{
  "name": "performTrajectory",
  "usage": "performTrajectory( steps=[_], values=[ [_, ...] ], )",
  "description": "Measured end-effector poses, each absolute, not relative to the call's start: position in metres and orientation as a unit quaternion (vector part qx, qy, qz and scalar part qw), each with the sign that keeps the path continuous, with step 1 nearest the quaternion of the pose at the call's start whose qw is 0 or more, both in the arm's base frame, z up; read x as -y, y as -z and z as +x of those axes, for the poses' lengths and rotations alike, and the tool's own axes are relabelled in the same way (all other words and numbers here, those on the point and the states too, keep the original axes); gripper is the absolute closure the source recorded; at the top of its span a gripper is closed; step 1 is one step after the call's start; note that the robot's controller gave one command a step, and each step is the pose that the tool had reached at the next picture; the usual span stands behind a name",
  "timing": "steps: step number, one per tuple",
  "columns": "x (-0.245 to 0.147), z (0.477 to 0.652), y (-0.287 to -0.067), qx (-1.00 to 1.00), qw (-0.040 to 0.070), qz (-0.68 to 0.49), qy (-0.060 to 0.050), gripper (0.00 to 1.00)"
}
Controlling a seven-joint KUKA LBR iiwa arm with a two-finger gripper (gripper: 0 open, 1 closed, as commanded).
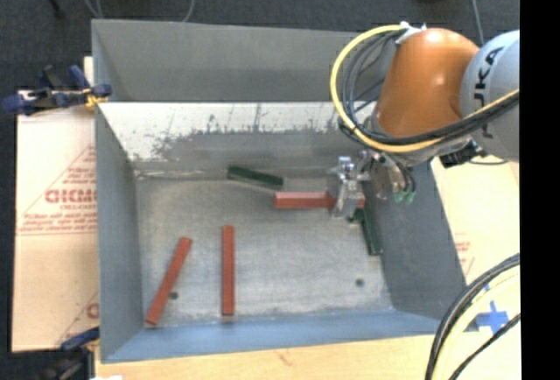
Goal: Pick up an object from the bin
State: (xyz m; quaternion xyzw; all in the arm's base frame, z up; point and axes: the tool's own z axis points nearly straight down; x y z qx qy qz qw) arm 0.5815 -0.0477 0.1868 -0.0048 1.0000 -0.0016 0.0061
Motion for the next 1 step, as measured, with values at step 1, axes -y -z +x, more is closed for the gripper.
performTrajectory(
  steps=[1],
  values=[
    [0.0445, 0.5778, -0.2444, -1.0, 0.006, 0.005, 0.0, 1.0]
  ],
)
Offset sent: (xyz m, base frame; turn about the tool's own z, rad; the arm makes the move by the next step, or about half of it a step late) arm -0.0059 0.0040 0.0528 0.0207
